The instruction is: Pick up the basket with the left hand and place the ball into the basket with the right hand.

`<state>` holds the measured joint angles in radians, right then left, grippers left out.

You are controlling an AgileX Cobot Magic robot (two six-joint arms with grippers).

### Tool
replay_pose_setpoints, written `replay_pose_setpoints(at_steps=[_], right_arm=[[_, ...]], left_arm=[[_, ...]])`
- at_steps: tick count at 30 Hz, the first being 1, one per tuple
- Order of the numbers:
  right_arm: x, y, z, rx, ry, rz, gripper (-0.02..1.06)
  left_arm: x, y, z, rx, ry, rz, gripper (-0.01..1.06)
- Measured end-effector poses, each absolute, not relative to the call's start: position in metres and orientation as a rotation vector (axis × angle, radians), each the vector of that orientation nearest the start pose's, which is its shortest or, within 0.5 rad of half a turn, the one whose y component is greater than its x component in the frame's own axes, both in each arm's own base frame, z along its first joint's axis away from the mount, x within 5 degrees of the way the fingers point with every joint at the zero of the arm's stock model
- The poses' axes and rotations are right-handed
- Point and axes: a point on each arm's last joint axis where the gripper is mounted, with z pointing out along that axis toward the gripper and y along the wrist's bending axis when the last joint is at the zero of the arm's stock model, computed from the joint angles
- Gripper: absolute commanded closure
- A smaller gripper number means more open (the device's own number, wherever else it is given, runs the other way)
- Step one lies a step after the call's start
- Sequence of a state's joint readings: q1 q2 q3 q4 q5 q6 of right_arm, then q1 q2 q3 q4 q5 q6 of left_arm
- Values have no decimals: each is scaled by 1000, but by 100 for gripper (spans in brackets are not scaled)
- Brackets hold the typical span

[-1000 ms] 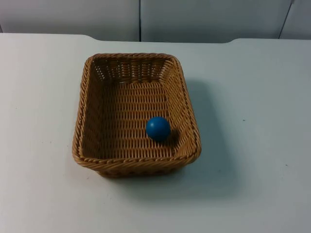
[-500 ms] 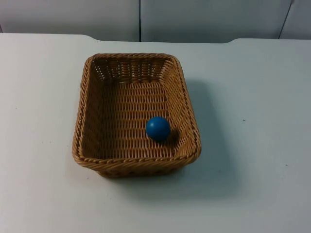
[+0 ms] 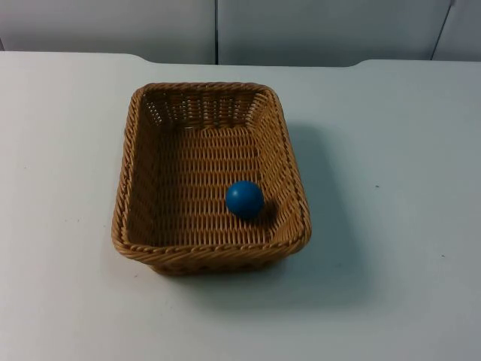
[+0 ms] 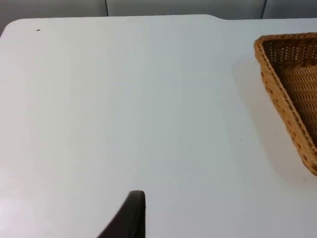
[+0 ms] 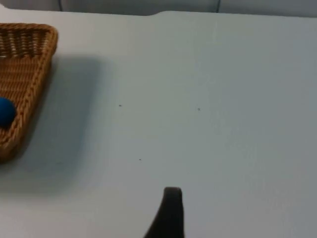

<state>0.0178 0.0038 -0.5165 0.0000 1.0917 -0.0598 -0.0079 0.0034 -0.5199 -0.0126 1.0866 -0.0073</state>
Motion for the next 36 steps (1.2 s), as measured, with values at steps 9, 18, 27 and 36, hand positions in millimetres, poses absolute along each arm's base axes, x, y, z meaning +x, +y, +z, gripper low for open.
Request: replay_pose_setpoints(at_steps=[9, 18, 27, 36], right_arm=[[-8, 0, 279, -38, 2063, -51, 30], [-8, 0, 279, -38, 2063, -51, 30], [-8, 0, 279, -36, 2063, -50, 30], [-8, 0, 279, -36, 2063, -50, 30]], left_arm=[[-8, -1, 281, -10, 2054, -18, 0], [-8, -1, 281, -52, 2053, 8, 0], [-8, -1, 281, -52, 2053, 8, 0], [-8, -1, 281, -52, 2053, 8, 0]])
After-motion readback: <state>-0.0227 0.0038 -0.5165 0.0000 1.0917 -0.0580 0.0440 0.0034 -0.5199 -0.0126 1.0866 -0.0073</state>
